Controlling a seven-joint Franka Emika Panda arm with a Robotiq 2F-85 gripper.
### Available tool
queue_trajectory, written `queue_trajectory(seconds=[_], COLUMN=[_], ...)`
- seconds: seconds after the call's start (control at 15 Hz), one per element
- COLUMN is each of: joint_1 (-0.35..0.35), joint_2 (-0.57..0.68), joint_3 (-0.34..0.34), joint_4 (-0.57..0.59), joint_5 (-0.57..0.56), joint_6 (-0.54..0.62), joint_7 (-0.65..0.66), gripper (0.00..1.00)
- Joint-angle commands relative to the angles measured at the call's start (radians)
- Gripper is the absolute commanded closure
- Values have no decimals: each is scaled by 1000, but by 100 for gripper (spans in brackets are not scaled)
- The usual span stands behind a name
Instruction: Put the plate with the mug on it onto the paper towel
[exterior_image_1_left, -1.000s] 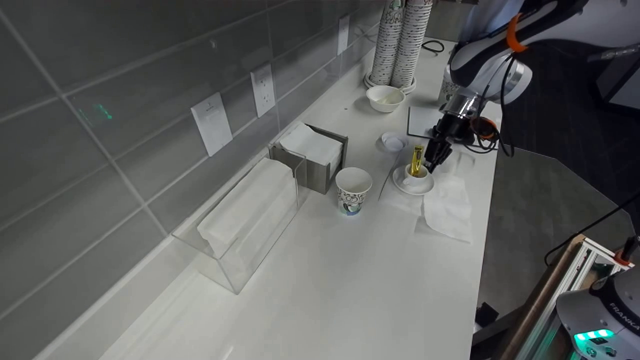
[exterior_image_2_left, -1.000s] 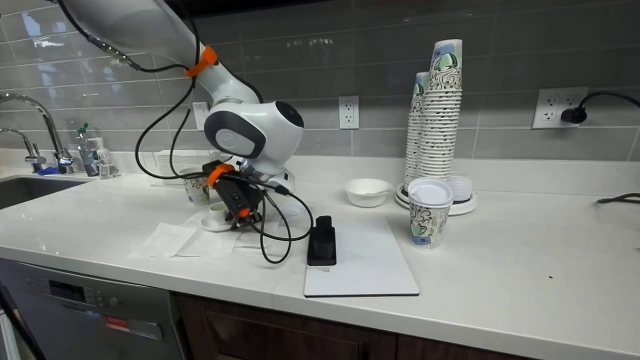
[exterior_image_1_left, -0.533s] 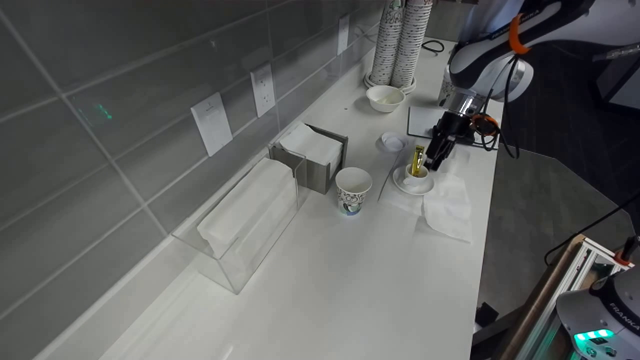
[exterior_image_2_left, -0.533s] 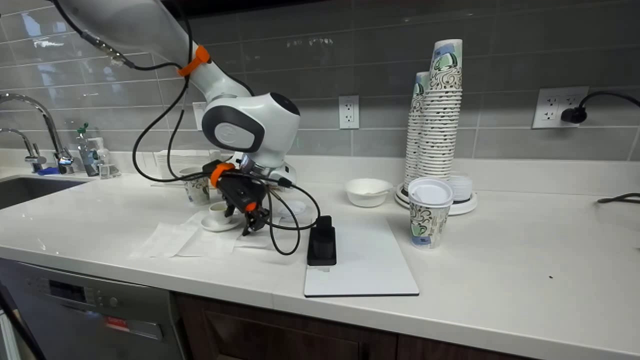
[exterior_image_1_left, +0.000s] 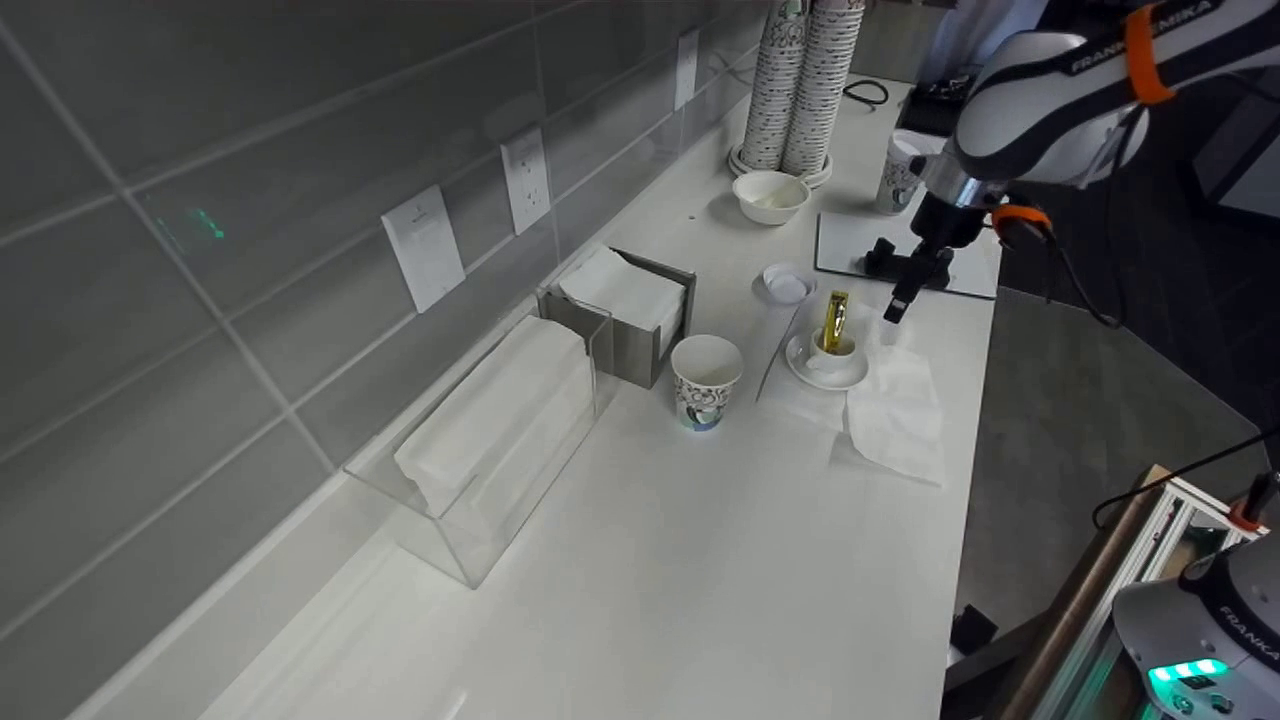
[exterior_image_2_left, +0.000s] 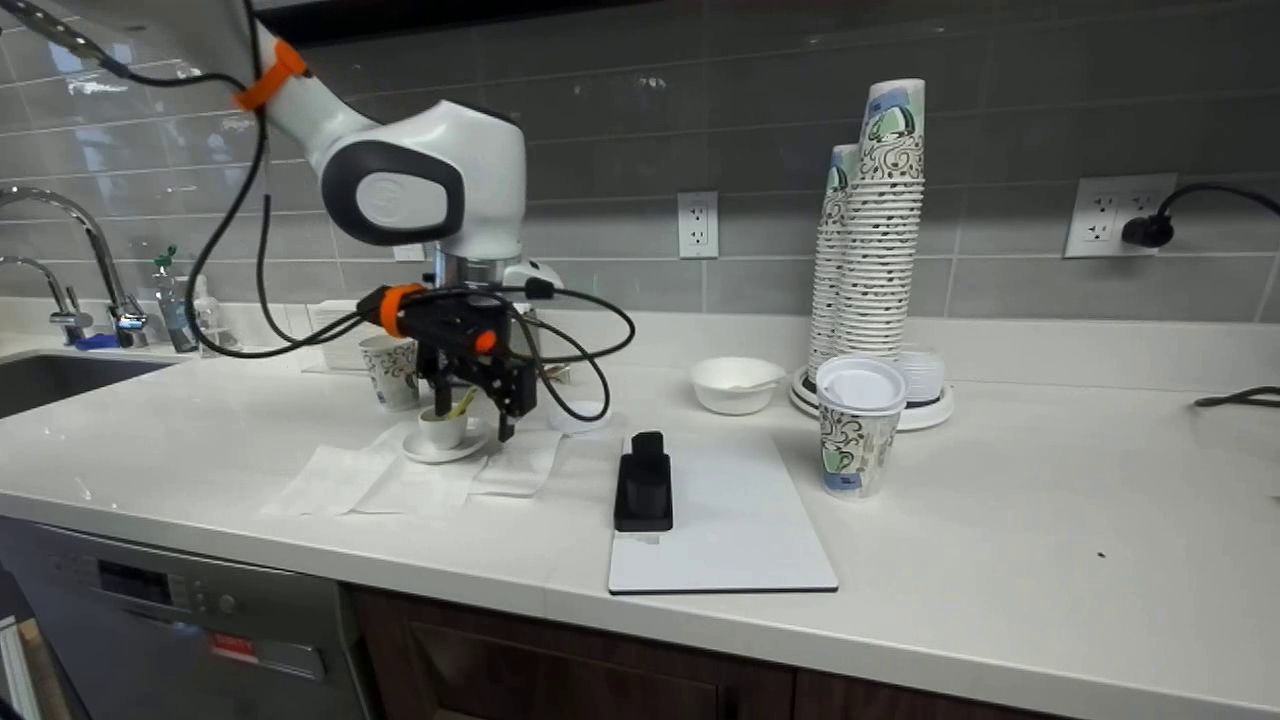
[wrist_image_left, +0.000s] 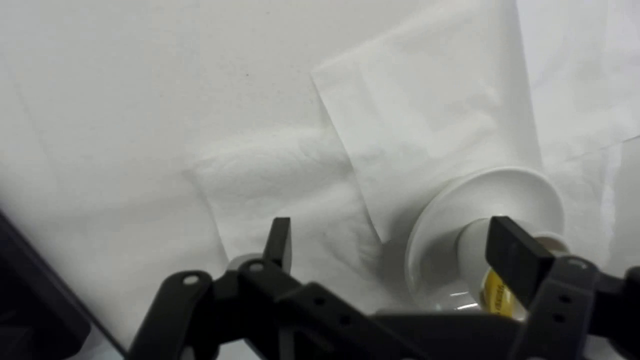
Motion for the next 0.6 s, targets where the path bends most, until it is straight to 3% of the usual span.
queue_trajectory(seconds=[0.0,0.47,0.53], joint_1=[36,96,112], joint_2=[-254,-658,-516], joint_3=[14,91,41], joint_4=[-162,-365,-259], joint_5=[-167,-355,-321], joint_6=[89,156,111], joint_7=[128,301,266], gripper=[0,0,0])
